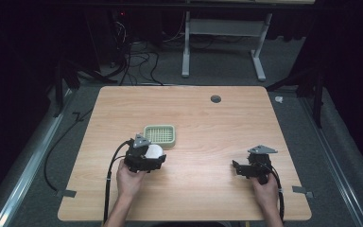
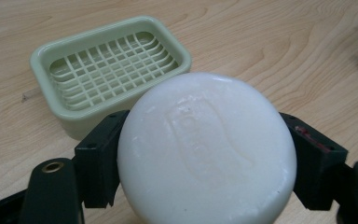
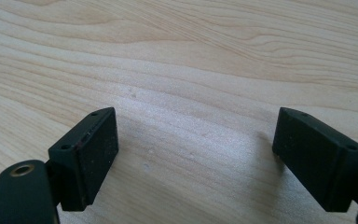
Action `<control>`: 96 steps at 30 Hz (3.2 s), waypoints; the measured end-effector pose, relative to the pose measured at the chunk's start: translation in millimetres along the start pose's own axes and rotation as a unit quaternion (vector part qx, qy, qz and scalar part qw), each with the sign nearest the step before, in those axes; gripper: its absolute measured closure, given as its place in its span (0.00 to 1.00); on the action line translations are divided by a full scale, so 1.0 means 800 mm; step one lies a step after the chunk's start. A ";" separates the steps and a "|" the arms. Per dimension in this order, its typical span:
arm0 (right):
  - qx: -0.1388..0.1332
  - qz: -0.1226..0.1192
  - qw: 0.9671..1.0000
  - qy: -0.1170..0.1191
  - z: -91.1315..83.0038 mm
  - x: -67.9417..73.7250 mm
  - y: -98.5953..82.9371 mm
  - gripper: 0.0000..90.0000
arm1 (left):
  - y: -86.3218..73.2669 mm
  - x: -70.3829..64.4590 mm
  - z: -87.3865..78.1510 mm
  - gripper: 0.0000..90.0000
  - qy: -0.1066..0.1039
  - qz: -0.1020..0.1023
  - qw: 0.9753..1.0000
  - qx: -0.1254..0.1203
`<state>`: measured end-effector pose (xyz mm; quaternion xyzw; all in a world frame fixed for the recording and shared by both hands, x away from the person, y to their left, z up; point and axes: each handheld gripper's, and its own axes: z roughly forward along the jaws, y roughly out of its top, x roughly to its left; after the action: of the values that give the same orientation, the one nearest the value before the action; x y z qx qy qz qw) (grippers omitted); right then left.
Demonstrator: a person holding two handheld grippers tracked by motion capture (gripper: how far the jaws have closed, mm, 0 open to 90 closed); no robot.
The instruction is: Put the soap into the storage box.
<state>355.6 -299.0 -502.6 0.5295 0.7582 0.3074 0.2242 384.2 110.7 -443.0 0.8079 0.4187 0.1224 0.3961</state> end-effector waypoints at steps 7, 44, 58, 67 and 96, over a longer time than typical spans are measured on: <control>-0.001 0.000 1.000 -0.001 0.000 0.000 0.000 0.17 | 0.011 0.004 0.001 0.28 -0.003 -0.003 1.000 0.003; 0.000 0.000 1.000 0.000 0.000 0.000 0.000 0.17 | 0.075 0.035 0.054 0.28 0.047 0.000 0.999 0.024; 0.000 0.000 1.000 0.000 0.000 0.000 0.000 0.17 | 0.089 0.049 0.085 0.28 0.075 -0.003 0.996 0.042; 0.000 0.000 1.000 0.000 0.000 0.000 0.000 0.17 | 0.085 0.057 0.106 0.28 0.083 -0.020 0.995 0.053; 0.000 0.000 1.000 0.000 0.000 0.000 0.000 0.17 | 0.066 0.060 0.126 0.27 0.100 -0.011 0.992 0.079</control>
<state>355.9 -298.9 -502.6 0.5297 0.7581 0.3074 0.2242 498.0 75.8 -476.1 0.8159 0.4733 0.1643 0.2885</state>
